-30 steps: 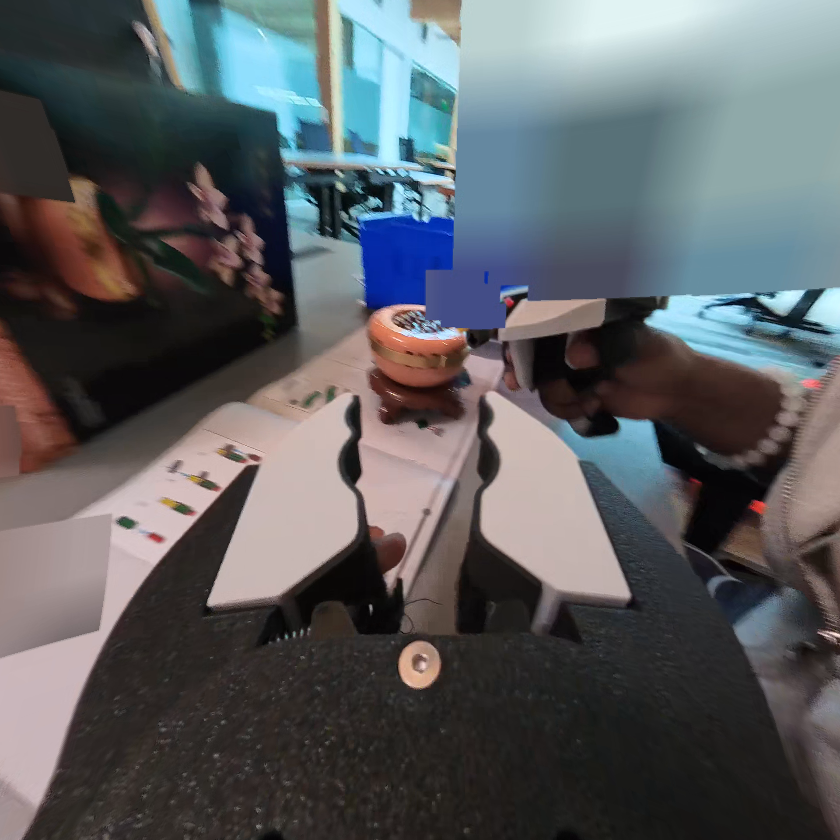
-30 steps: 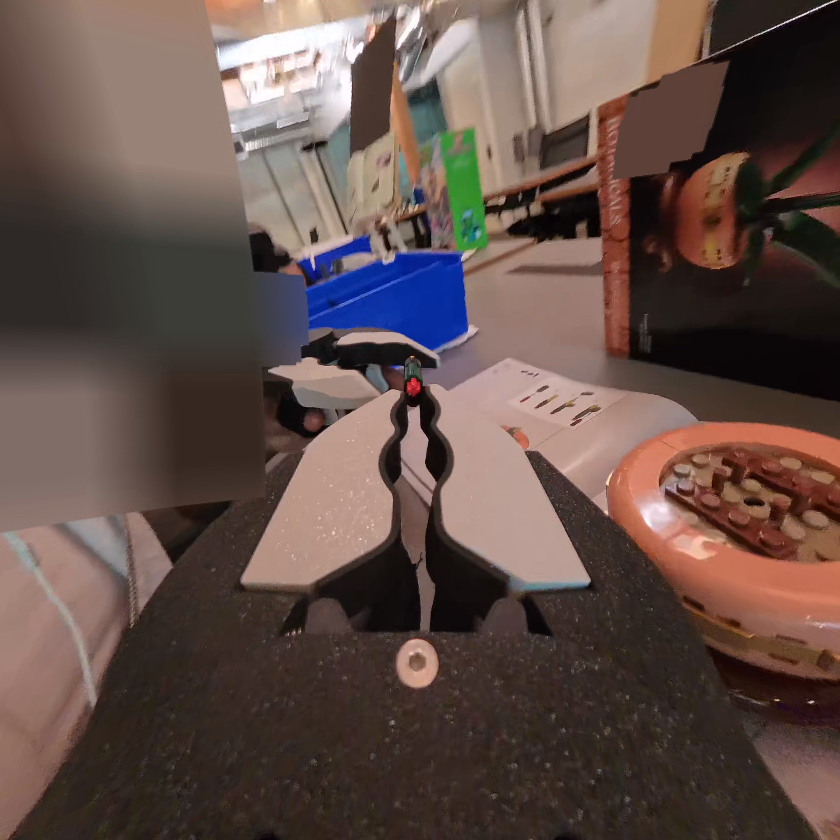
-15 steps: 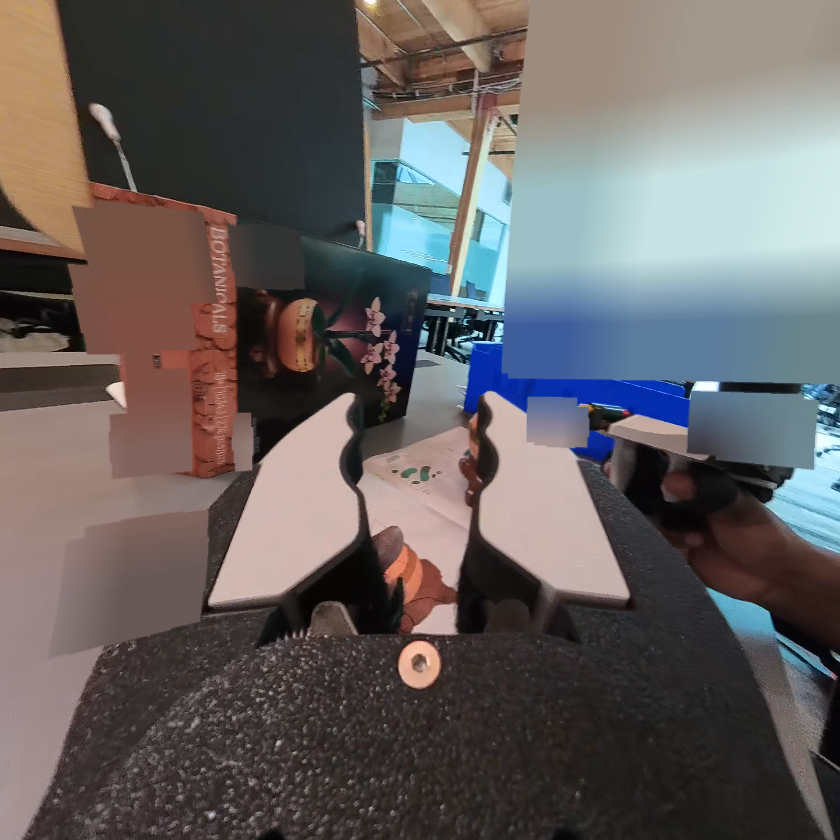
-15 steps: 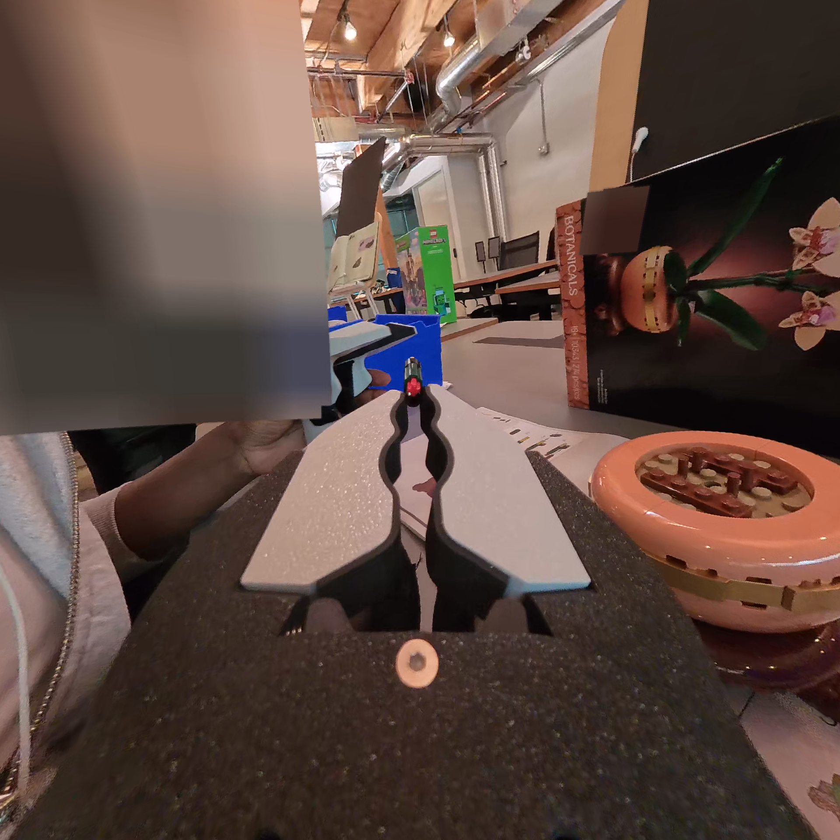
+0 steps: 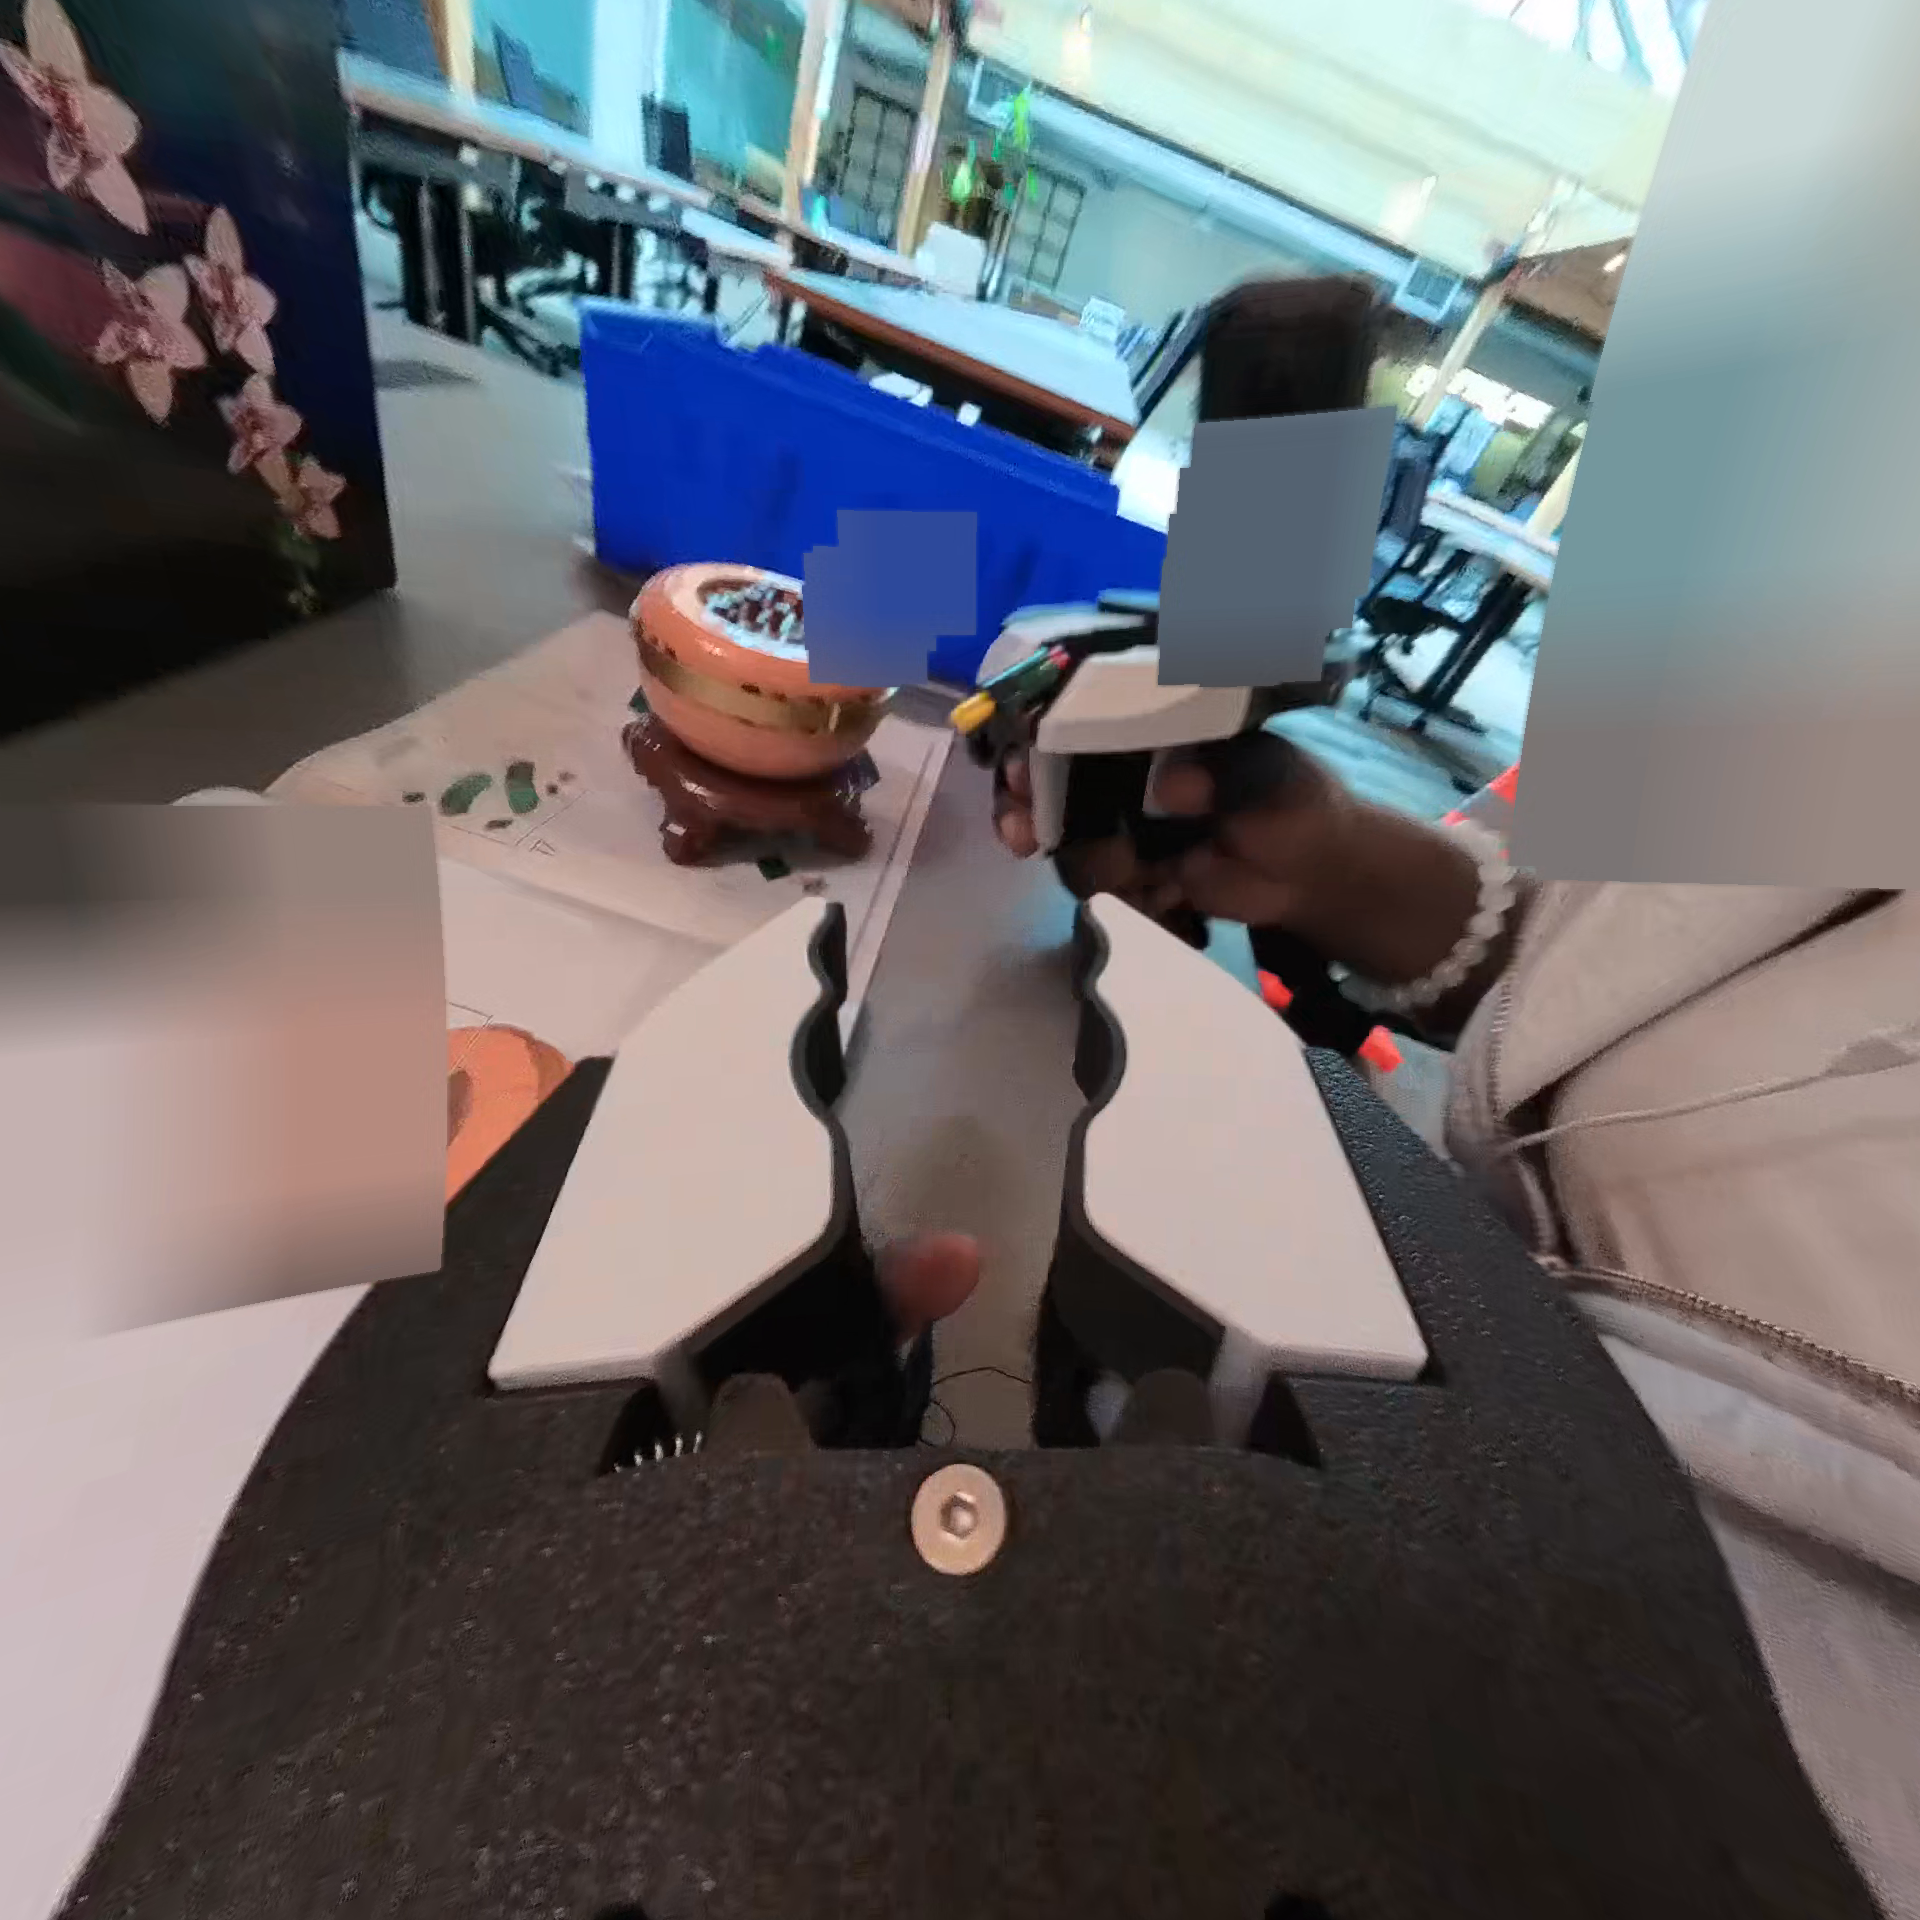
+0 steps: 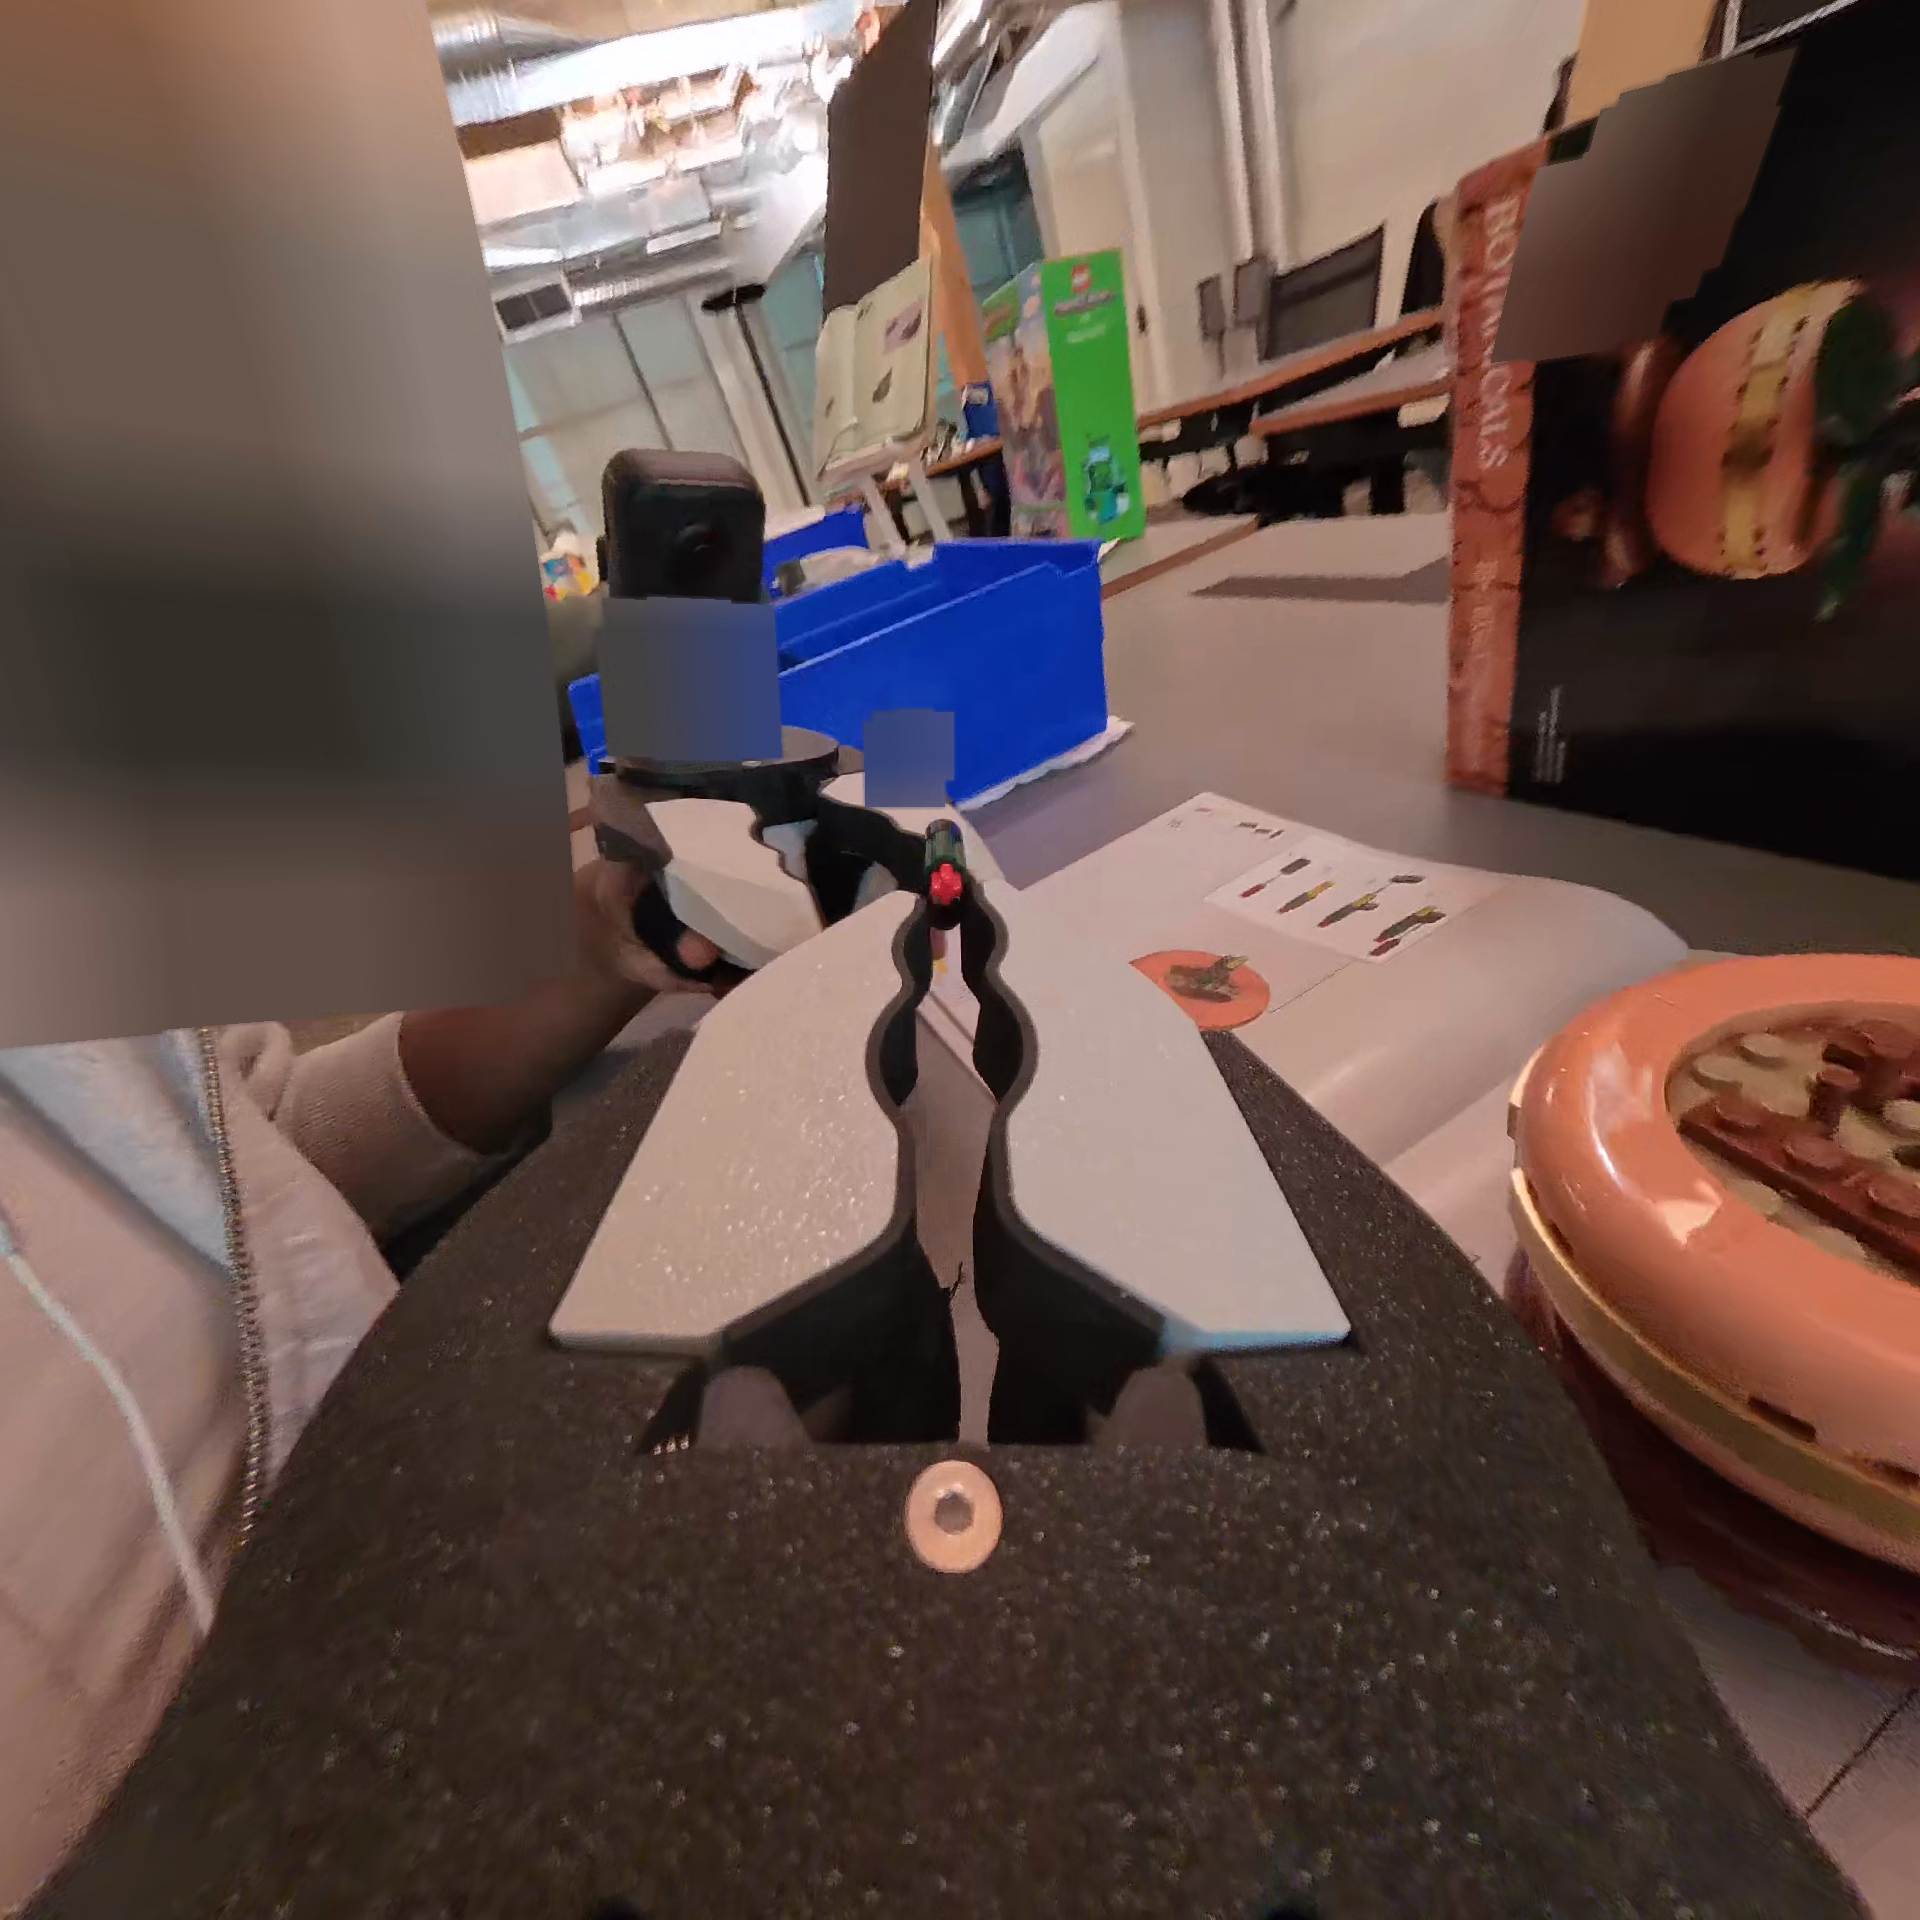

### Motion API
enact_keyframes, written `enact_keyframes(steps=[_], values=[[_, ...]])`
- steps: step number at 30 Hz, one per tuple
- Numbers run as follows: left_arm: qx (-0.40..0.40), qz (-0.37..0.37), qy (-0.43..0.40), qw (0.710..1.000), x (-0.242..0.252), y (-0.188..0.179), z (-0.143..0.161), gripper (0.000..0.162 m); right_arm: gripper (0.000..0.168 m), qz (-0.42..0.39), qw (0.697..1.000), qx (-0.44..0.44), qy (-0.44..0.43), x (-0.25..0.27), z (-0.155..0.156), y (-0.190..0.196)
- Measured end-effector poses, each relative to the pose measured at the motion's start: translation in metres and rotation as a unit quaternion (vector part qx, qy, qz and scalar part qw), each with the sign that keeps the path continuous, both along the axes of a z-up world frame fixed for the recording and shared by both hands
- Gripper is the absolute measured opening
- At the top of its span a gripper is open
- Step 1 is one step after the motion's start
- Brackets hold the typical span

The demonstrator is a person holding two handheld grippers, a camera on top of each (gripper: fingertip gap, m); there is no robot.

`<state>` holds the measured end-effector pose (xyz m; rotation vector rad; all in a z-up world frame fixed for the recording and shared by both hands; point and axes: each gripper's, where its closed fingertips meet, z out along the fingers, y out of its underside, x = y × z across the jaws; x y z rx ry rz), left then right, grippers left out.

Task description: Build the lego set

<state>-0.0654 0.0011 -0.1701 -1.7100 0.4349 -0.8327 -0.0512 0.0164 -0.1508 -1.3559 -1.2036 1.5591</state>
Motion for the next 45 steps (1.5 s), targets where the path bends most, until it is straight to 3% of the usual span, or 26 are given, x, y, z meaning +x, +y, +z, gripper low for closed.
enact_keyframes(steps=[7, 9, 11, 12, 13, 16, 19, 22, 25, 32, 35, 36, 40, 43, 45], values=[[0.045, 0.027, -0.010, 0.999, -0.007, 0.002, 0.014, 0.045, 0.005, 0.036, 0.997, 0.040, -0.048, -0.007, 0.028, 0.007], [0.076, 0.125, -0.011, 0.989, -0.036, 0.014, 0.024, 0.043, 0.005, -0.008, 1.000, 0.023, 0.012, -0.011, 0.048, 0.017], [0.100, 0.306, -0.026, 0.946, -0.098, 0.020, 0.034, 0.038, 0.005, -0.056, 0.991, -0.056, 0.112, -0.009, 0.069, 0.026], [0.113, 0.360, -0.050, 0.925, -0.121, 0.015, 0.039, 0.035, 0.005, -0.073, 0.981, -0.107, 0.144, -0.009, 0.071, 0.029], [0.132, 0.366, -0.081, 0.918, -0.129, 0.009, 0.048, 0.035, 0.005, -0.078, 0.972, -0.157, 0.153, -0.011, 0.065, 0.031], [0.129, 0.328, -0.151, 0.924, -0.124, 0.007, 0.053, 0.035, 0.005, -0.067, 0.956, -0.248, 0.143, -0.019, 0.042, 0.028], [0.085, 0.275, -0.172, 0.942, -0.110, 0.011, 0.045, 0.037, 0.005, -0.056, 0.954, -0.267, 0.128, -0.024, 0.031, 0.023], [0.041, 0.149, -0.193, 0.969, -0.072, 0.008, 0.042, 0.030, 0.005, -0.003, 0.966, -0.246, 0.076, -0.031, 0.023, 0.005], [-0.006, -0.002, -0.243, 0.970, -0.029, -0.004, 0.045, 0.030, 0.005, 0.026, 0.971, -0.230, 0.058, -0.033, 0.021, -0.006], [0.007, -0.005, -0.212, 0.977, -0.017, -0.003, 0.041, 0.021, 0.005, 0.070, 0.971, -0.226, 0.028, -0.036, 0.014, -0.024], [0.023, -0.026, -0.230, 0.972, -0.016, -0.009, 0.047, 0.006, 0.005, 0.088, 0.975, -0.205, 0.022, -0.033, 0.016, -0.030], [0.028, -0.033, -0.230, 0.972, -0.015, -0.011, 0.049, 0.006, 0.008, 0.095, 0.978, -0.185, 0.018, -0.032, 0.017, -0.033], [0.032, -0.013, -0.250, 0.968, -0.022, -0.007, 0.052, 0.006, 0.059, 0.092, 0.993, -0.057, -0.038, -0.018, 0.015, -0.035], [0.034, 0.029, -0.252, 0.967, -0.038, -0.002, 0.050, 0.006, 0.097, 0.013, 0.991, 0.082, -0.105, 0.005, 0.017, -0.002], [0.044, 0.044, -0.247, 0.967, -0.042, -0.001, 0.052, 0.006, 0.112, -0.054, 0.970, 0.176, -0.160, 0.024, 0.023, 0.034]])
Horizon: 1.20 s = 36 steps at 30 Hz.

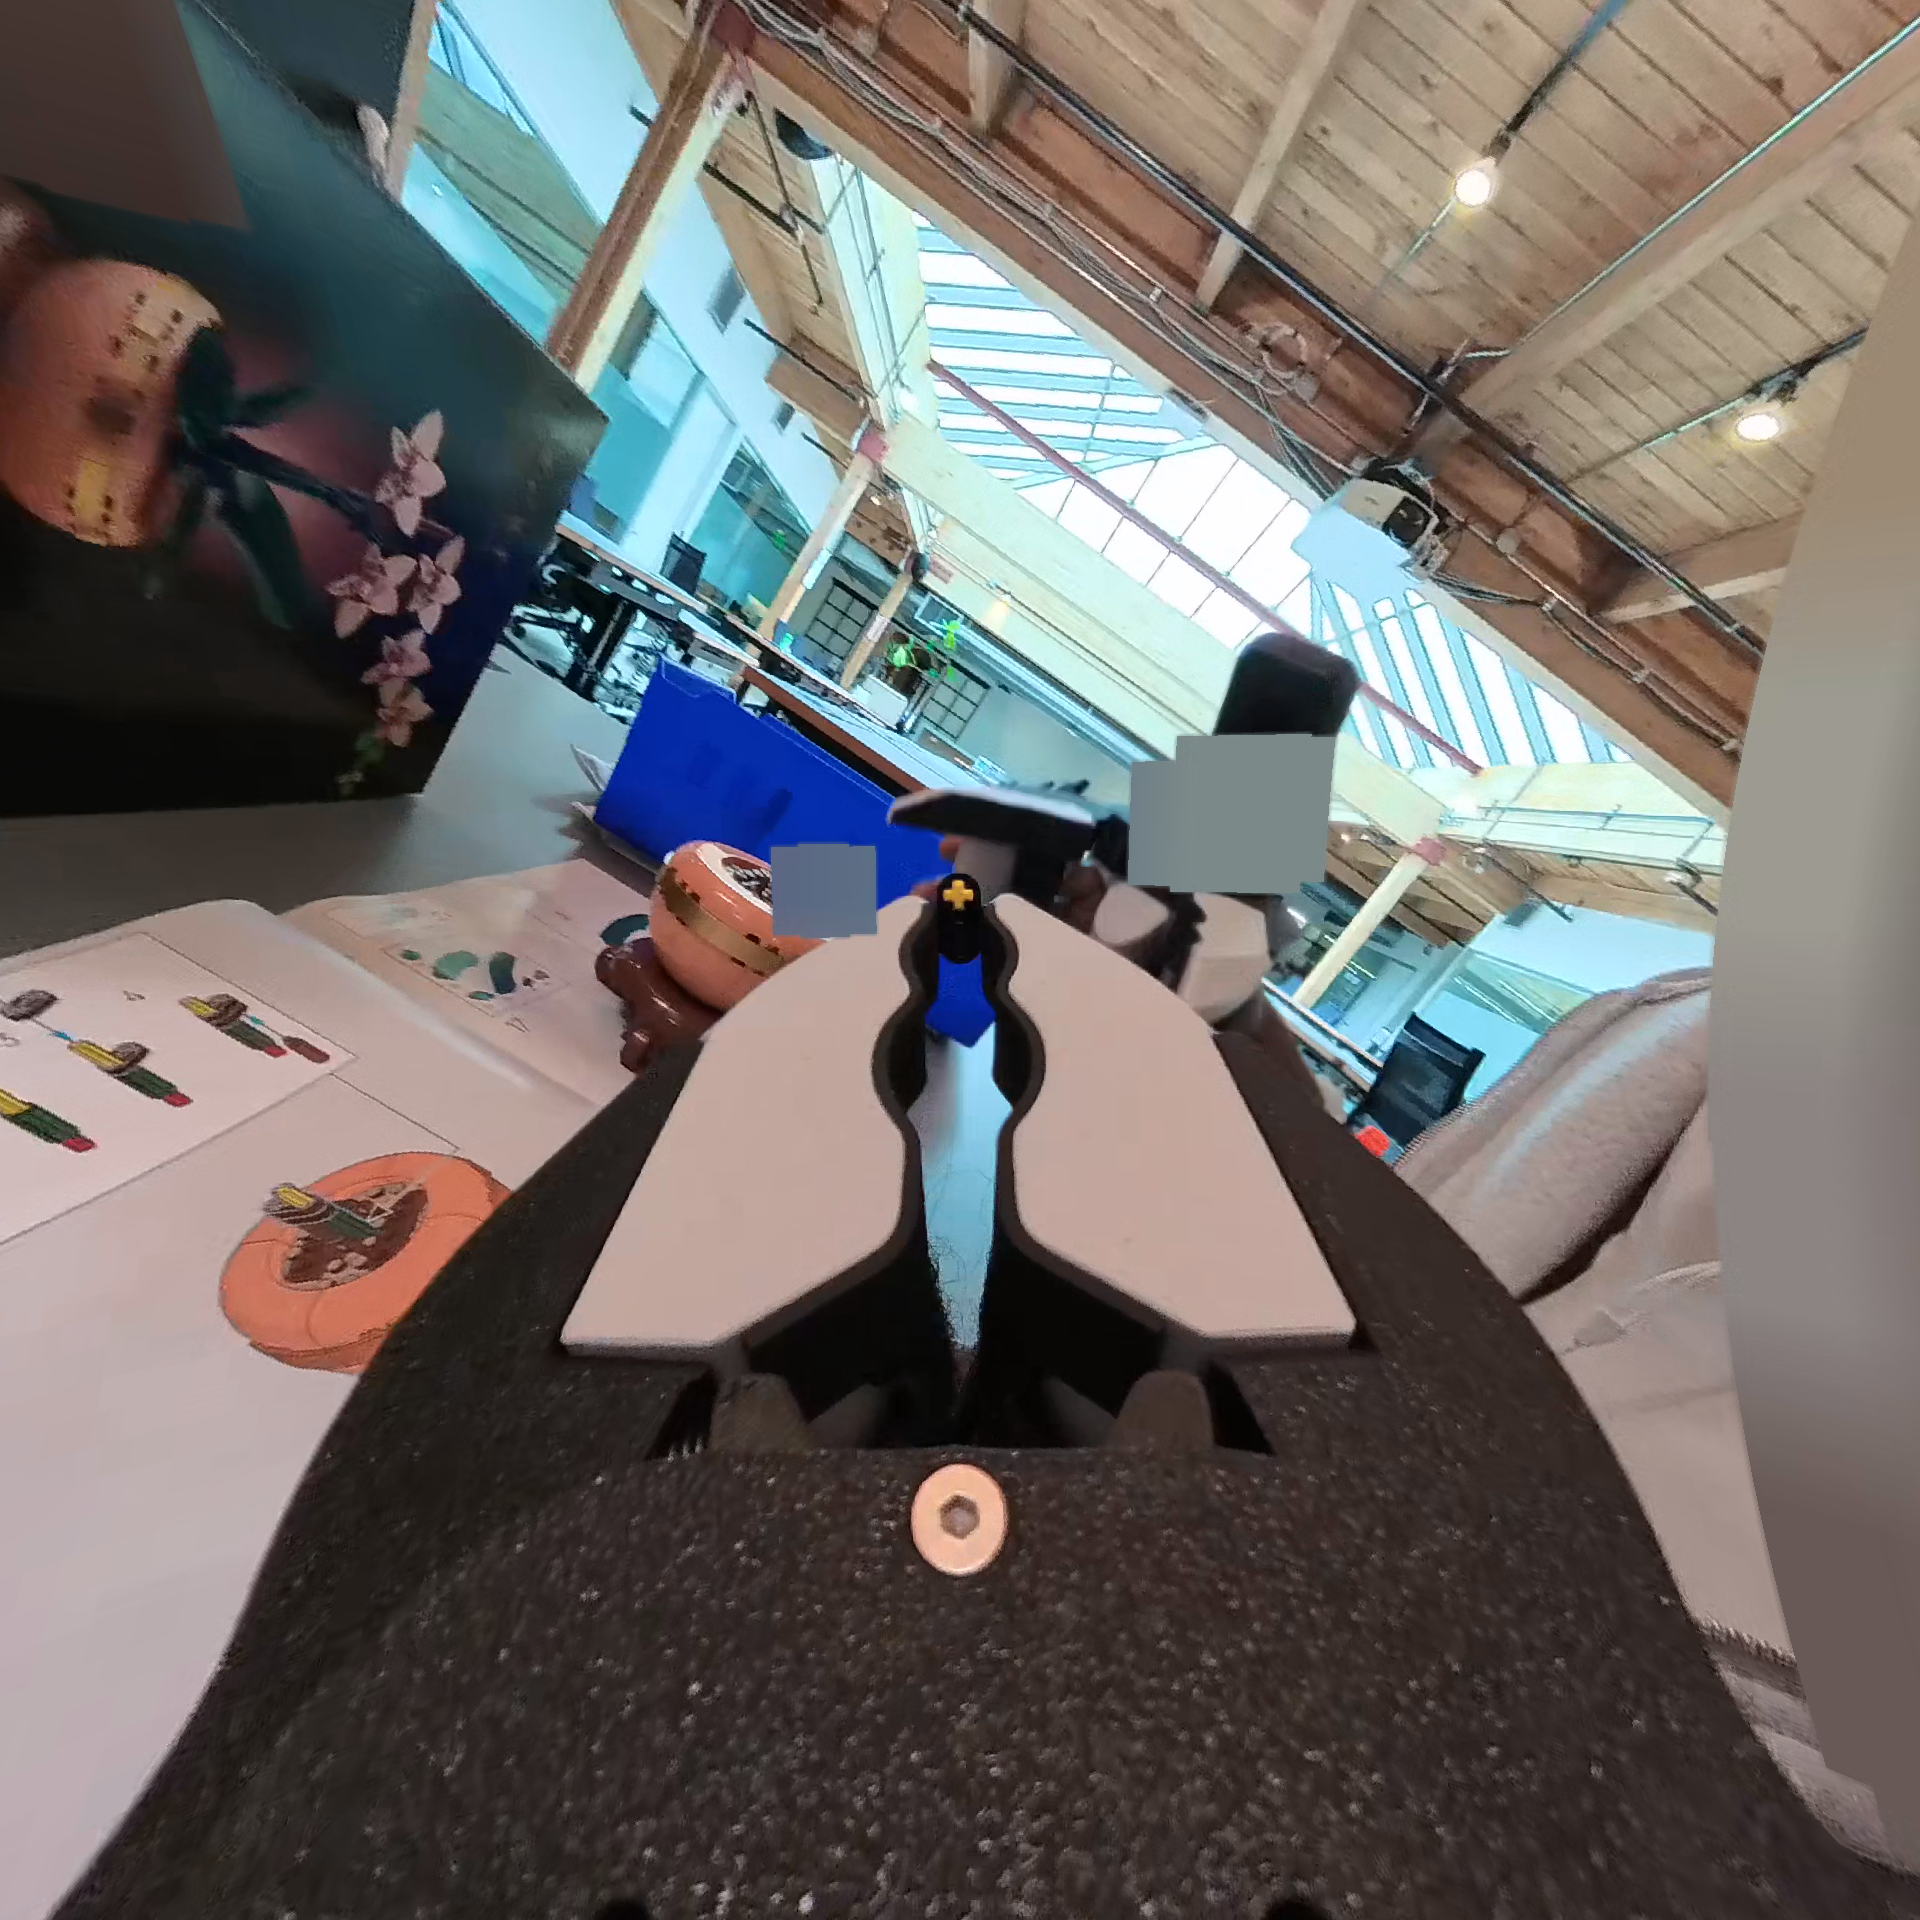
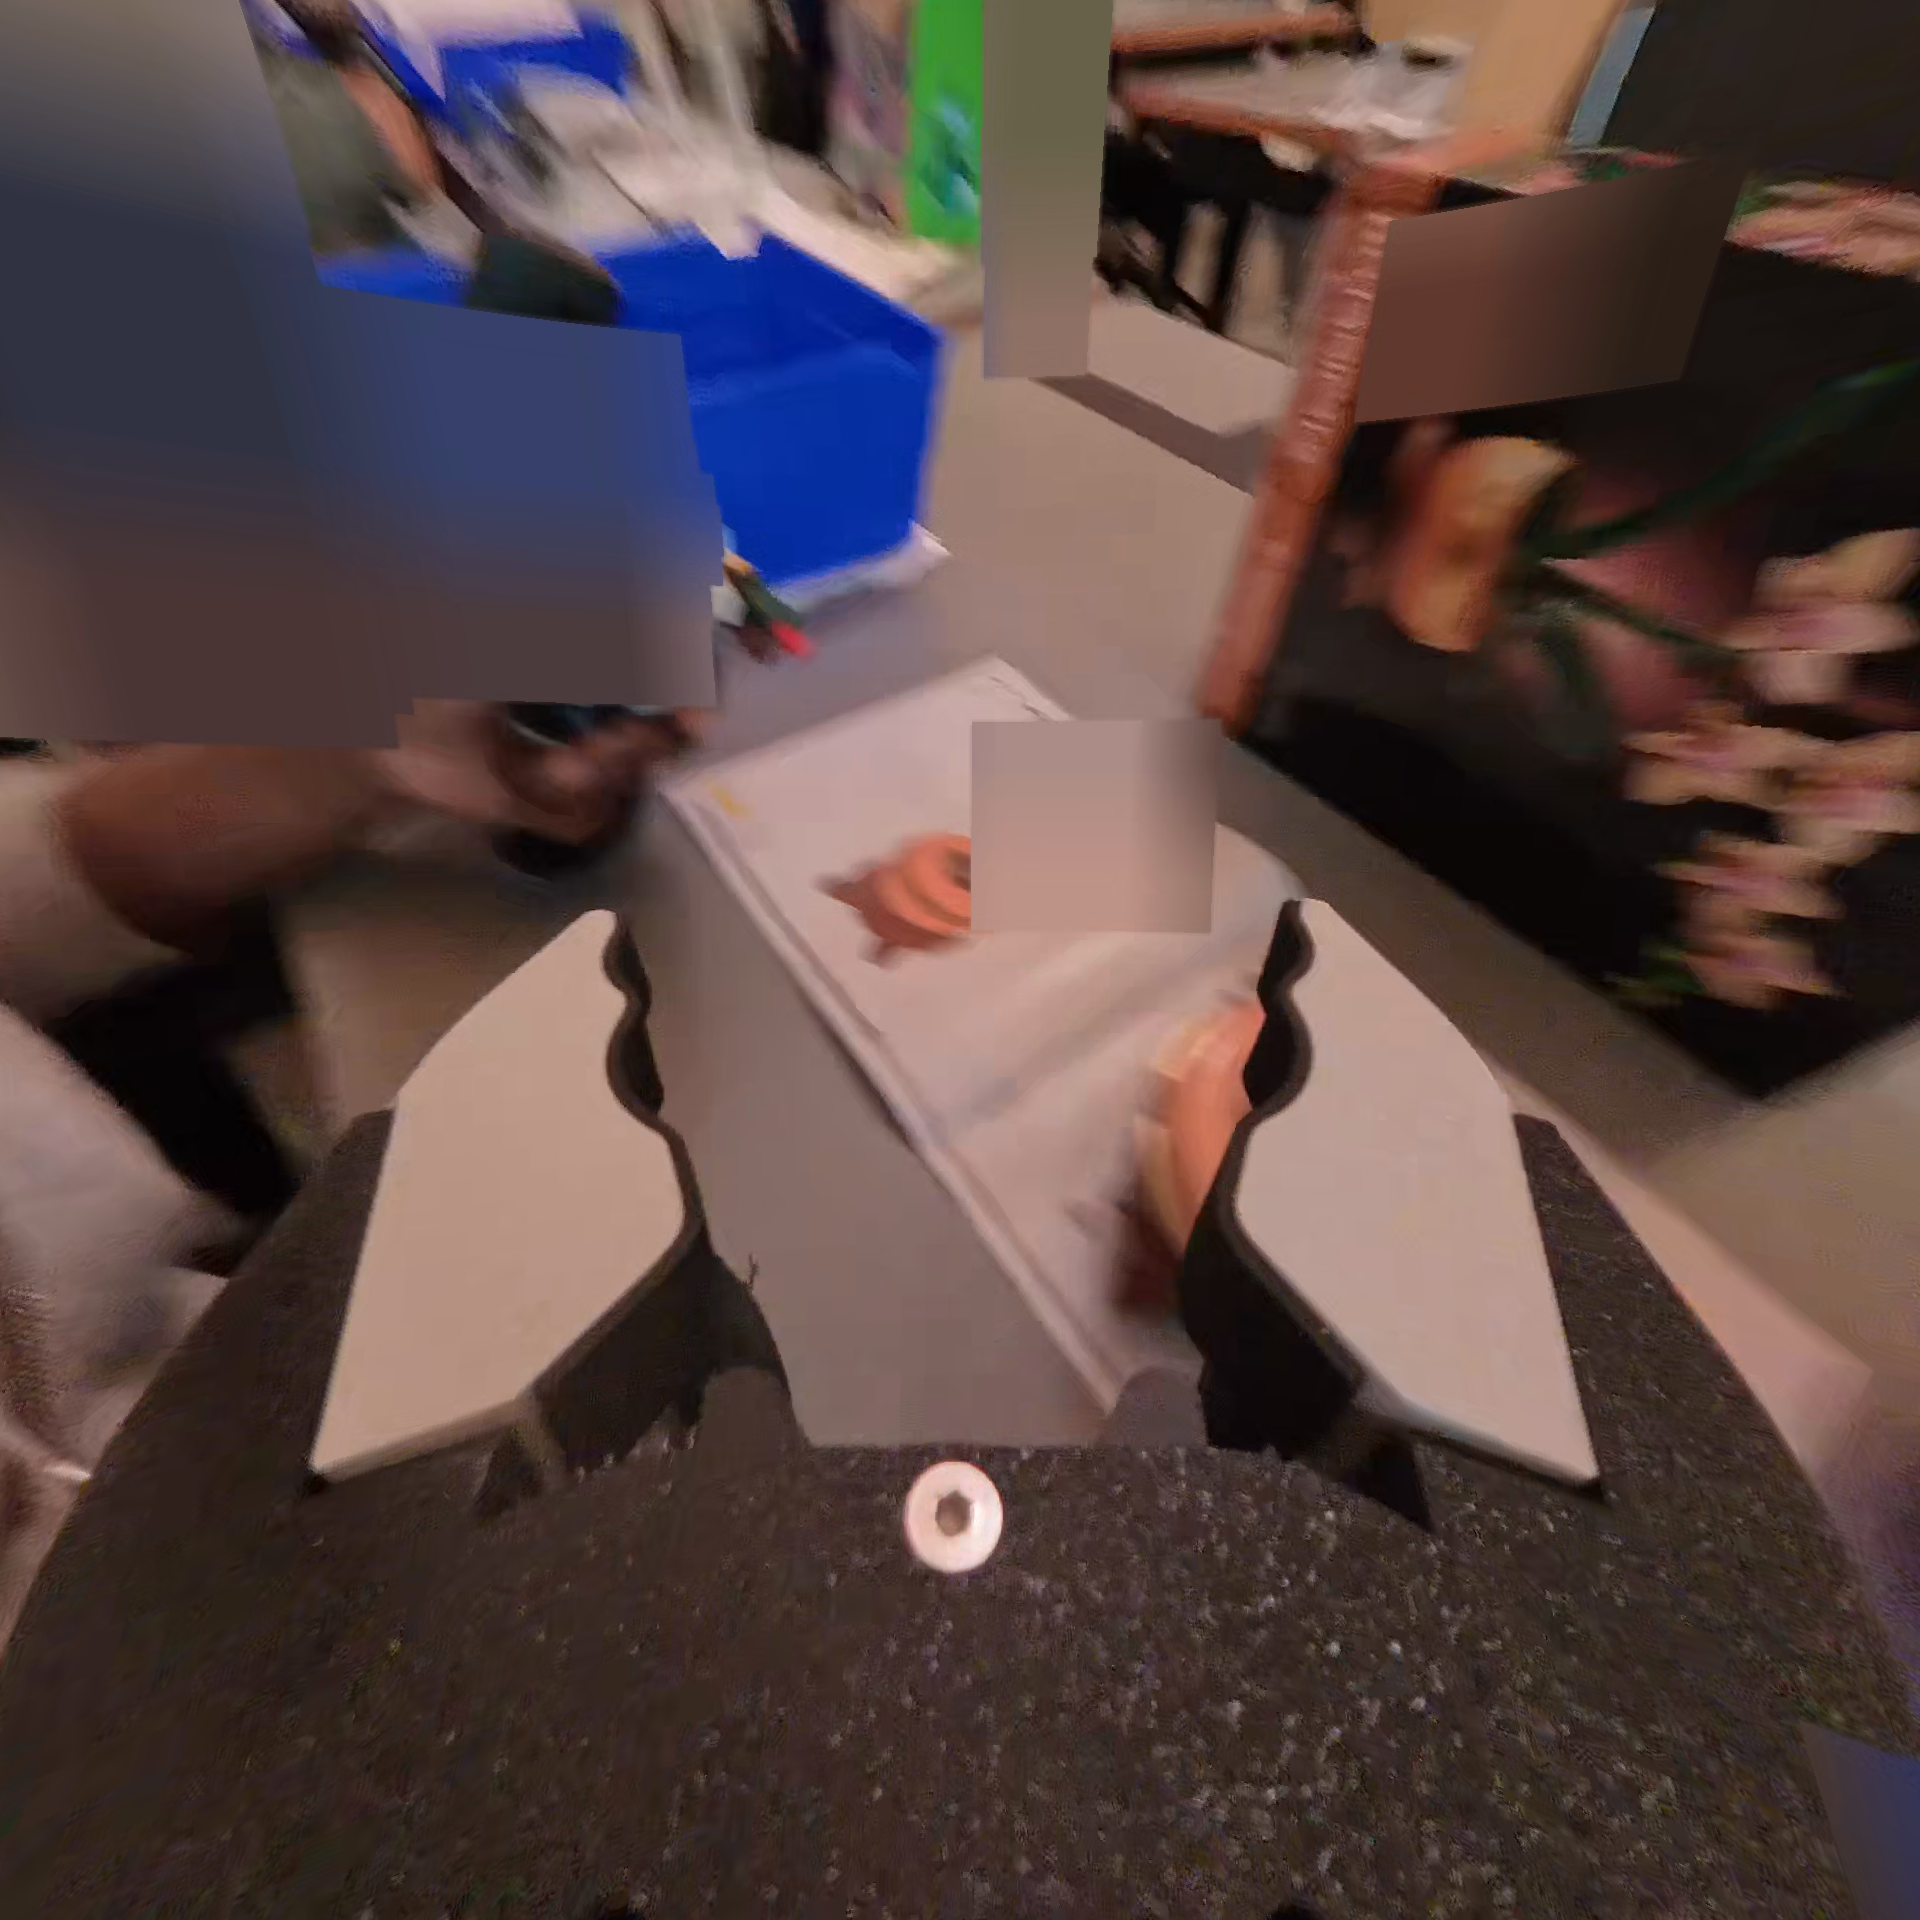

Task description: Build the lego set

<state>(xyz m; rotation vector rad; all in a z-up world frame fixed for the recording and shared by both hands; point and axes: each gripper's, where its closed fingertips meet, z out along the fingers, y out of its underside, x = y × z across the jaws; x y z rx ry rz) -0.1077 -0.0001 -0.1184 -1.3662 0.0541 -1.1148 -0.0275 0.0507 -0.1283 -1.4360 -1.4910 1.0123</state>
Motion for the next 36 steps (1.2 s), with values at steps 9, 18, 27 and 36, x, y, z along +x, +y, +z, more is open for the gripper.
enact_keyframes(steps=[9, 18, 27, 36], values=[[-0.019, 0.066, 0.036, 0.997, -0.014, 0.009, -0.008, 0.006, 0.122, 0.026, 0.940, 0.042, -0.338, 0.022, -0.078, 0.085], [-0.038, 0.121, 0.063, 0.990, -0.030, 0.013, -0.017, 0.006, 0.099, 0.064, 0.932, 0.064, -0.352, 0.013, -0.090, 0.082], [-0.043, 0.126, 0.062, 0.989, -0.031, 0.014, -0.019, 0.006, 0.099, 0.160, 0.941, 0.044, -0.296, 0.016, -0.080, -0.045], [-0.045, 0.134, 0.084, 0.986, -0.030, 0.017, -0.021, 0.006, 0.099, 0.148, 0.946, 0.063, -0.283, -0.003, -0.090, -0.070]])
